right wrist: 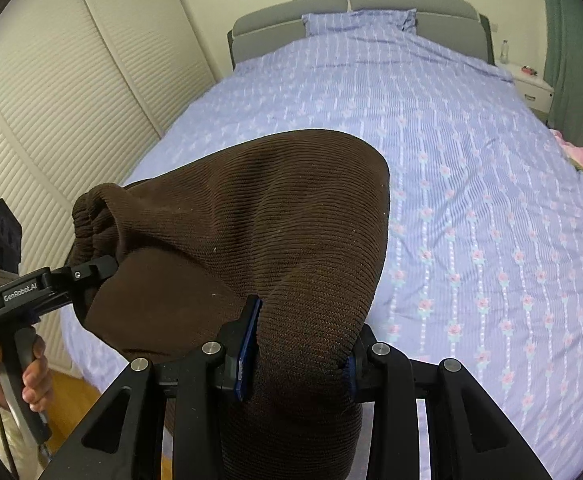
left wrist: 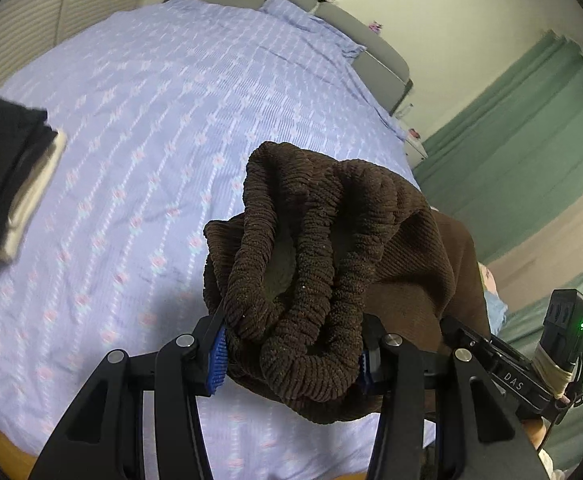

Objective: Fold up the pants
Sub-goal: 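Lift the bundle with both tools and carry it toward the black clothes stack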

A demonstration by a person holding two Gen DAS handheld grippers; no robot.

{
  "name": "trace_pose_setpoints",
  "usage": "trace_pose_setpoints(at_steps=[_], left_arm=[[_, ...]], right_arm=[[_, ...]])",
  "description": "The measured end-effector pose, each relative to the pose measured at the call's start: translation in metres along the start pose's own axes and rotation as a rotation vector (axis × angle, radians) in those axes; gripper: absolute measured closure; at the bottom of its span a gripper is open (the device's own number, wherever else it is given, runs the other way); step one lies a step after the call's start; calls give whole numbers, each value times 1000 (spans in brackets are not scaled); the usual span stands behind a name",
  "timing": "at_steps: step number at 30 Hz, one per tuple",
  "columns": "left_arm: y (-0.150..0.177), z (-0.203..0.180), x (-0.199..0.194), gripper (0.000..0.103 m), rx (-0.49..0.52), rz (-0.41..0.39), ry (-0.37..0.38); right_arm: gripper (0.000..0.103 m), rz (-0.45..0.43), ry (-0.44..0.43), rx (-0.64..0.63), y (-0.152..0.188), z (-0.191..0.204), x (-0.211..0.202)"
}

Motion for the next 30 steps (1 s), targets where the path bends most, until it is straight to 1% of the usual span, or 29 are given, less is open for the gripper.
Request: trace_pose_setpoints(at_steps=[4,7,10,14,17,23,26,30], left_arm=[[-18,32,-18,55,50,8,9],[-27,54,-33,55,53,2,3],[-32,74,-46,55,30,-12,11],[-40,96,-59,55,-13,-39,-2],[-45,112,-69,55,-37,-45,-30],[-55,146,-88,55,-89,-89,-62],[-65,172,-95,55,-128,-105,-71],[-81,201,-108,55,-138,-137,-80]], right_arm=[[67,-35,23,27,0,37,7],[67,-40,24,26,1,64,16],[67,-42,22,8,-3,84,22],[67,-50,-3,-24,-13,108,30],[67,-34,-30,-41,-18,121,40],[67,-8,-91,-84,-29,151,64],[67,0,-109,-99,-36,173,76],[67,-4,-136,-108,-48,202,95]])
Point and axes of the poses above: each gripper's, at about its wrist camera, not at the fingertips, and x roughly the way its jaws point, z to its left, y to its underside, the point moved 10 cm from there along x, roughly the way its jaws point, and after that the axes turned 11 degrees about -y, right-handed, at the moved point
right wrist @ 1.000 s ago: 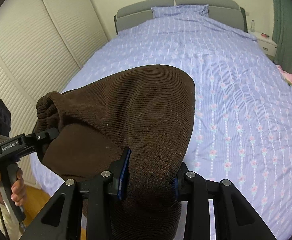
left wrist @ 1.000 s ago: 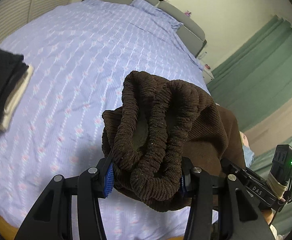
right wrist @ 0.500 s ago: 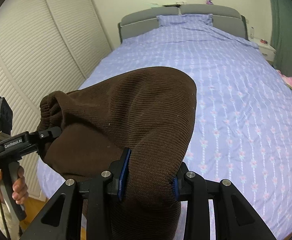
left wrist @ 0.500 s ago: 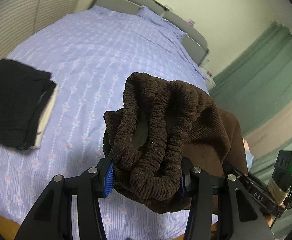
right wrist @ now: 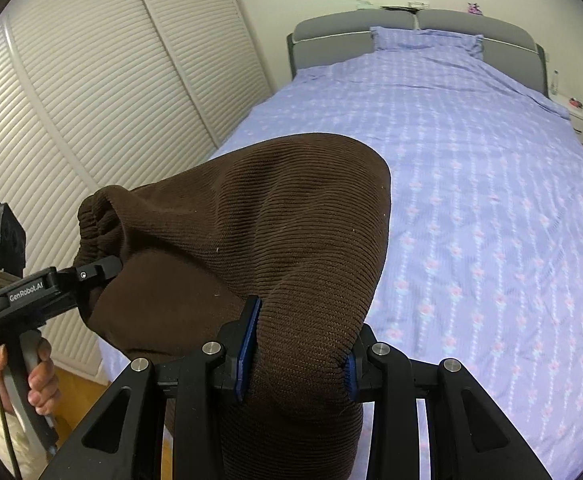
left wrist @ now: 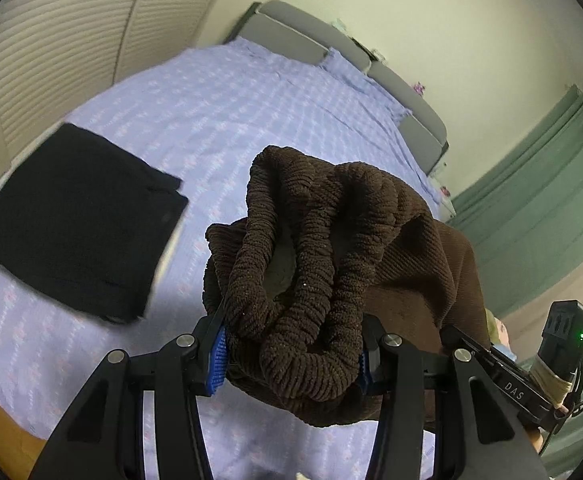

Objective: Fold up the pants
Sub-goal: 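Lift the bundle with both tools and carry it toward the black clothes stack, then lower the bundle onto the black clothes stack and open both tools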

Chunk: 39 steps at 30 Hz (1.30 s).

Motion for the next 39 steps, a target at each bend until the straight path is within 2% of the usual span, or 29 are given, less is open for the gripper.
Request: trace_pose_setpoints(at_steps=[4,13,20,24,33,39], left_arm=[[-28,34,-4,55,7,-13,-2],[-86,122,-3,55,54,21,-10],[-128,196,12,55,78,38,-34],[-144,240,29,55,43,62,-53],[-148,319,90,55,-23,155,-74],[-124,348,146,55,-58,271,-90]], right_arm=[[67,-5,-7,4,-9,27,25],[67,-15,-2,62,-28,104,98],[67,1,-12,87,-30,156,167],[67,21,-25,81,-34,174,205],[67,110,-9,74,-31,187,285],[67,163,41,71,-19,179,326]])
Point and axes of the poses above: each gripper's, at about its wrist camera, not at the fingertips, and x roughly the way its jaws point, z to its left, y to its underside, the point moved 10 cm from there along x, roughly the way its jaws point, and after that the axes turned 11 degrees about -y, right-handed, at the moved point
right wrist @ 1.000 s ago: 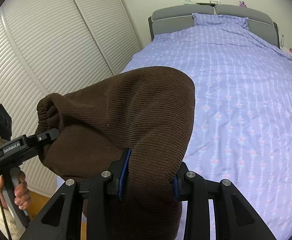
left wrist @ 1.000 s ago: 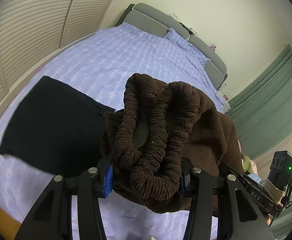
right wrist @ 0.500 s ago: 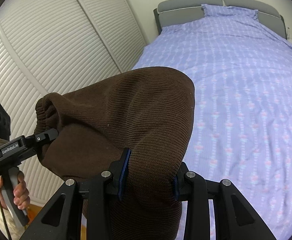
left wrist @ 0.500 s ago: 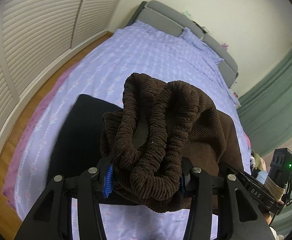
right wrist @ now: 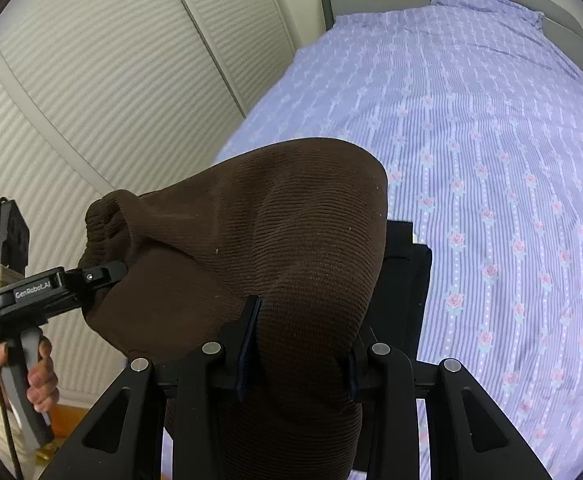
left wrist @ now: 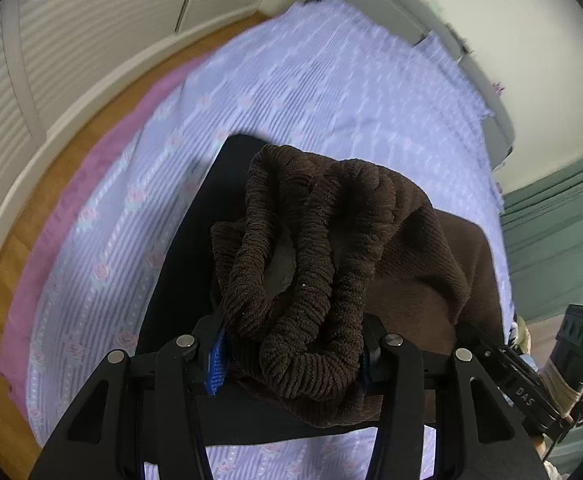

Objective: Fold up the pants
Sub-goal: 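Lower the bundle onto the black clothes stack and open both tools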

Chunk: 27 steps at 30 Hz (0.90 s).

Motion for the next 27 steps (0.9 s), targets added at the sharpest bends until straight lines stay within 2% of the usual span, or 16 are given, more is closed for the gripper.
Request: trace_pose_setpoints(at_steps=[4,5,6,8,10,12,16,18,21,25,27], left_arm=[[7,10,23,51,8,34,-20],[8,12,23,45,27,28,-34],[8,13,22,36,55,16,-63],[8,16,18,26,115,-5,-128],[10,16,16,24,183,-12,-169],[10,16,12,20,233,-18,-208],[8,13,-4,18,317,-44,-278],[4,7,-19,18,352,-86,-309],[-1,7,-31,18,347,-122,-336],[0,13,-30,18,349,-112,-394],[4,11,-36,18,342,-120,-387]], right_arm=[[66,52,35,14,18,-10,21],[65,57,43,16,20,-12,24],[58,64,56,17,22,-15,26],[51,66,73,16,20,-19,28],[42,66,102,17,17,-23,28],[41,60,116,15,14,-26,23],[38,57,142,8,8,-32,19],[38,53,156,-3,5,-30,12],[36,42,162,-20,1,-26,3],[36,30,169,-25,2,-20,-13],[36,27,160,-30,3,-16,-17]])
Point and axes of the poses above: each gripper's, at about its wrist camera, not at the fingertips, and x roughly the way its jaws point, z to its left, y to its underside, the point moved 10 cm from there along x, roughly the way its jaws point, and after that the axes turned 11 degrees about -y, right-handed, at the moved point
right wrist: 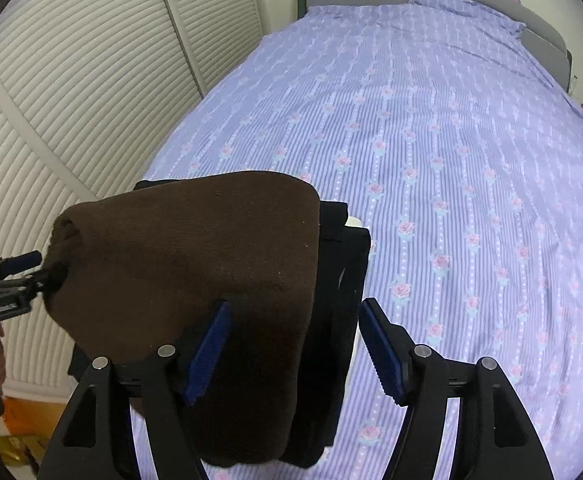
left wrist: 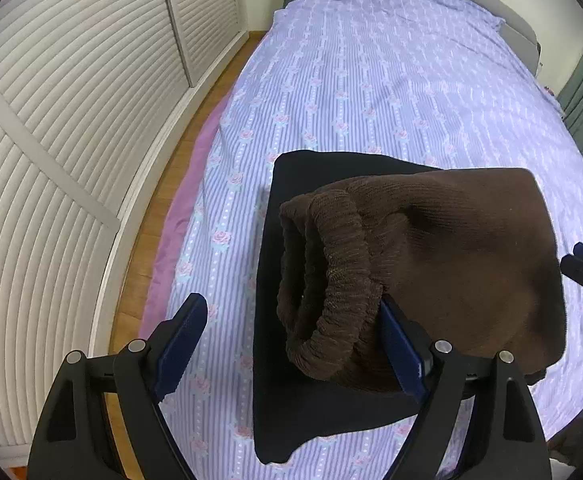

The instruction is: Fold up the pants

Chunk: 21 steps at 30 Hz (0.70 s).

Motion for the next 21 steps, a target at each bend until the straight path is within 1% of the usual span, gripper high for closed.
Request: trace_pose_setpoints(at_steps=[4,6,9,10,11,14,16,19,21], left_arm=[[-2,3,-20,17,-92,-17,52],[-3,7,-31,15,-121,-38,34],[-4,7,-48,15,-98,-83,-7],[-4,7,-58,15,-81,-112,-40],[-3,6,-66,15,-74,-129,-52],[1,-1,-94,15,-66,-170,-61],[5,-9,-116,14,-52,-202,-81],[12,-20,-144,8,-37,-252,-101],[19,-32,-164,4,-22,-282,-92]], right_arm=[[36,-15,-15,-10,0,6,-13],[36,-23,-23,-15,0,10,-20],[35,-57,-31,-36,-1,18,-38],[35,-69,-31,-43,-1,20,-45],[35,-80,-31,-49,-1,21,-51],[34,-116,-30,-63,2,23,-74],[25,-141,-24,-64,6,22,-91],[20,-184,-15,-51,17,17,-122],[18,-202,-6,-44,25,15,-138]])
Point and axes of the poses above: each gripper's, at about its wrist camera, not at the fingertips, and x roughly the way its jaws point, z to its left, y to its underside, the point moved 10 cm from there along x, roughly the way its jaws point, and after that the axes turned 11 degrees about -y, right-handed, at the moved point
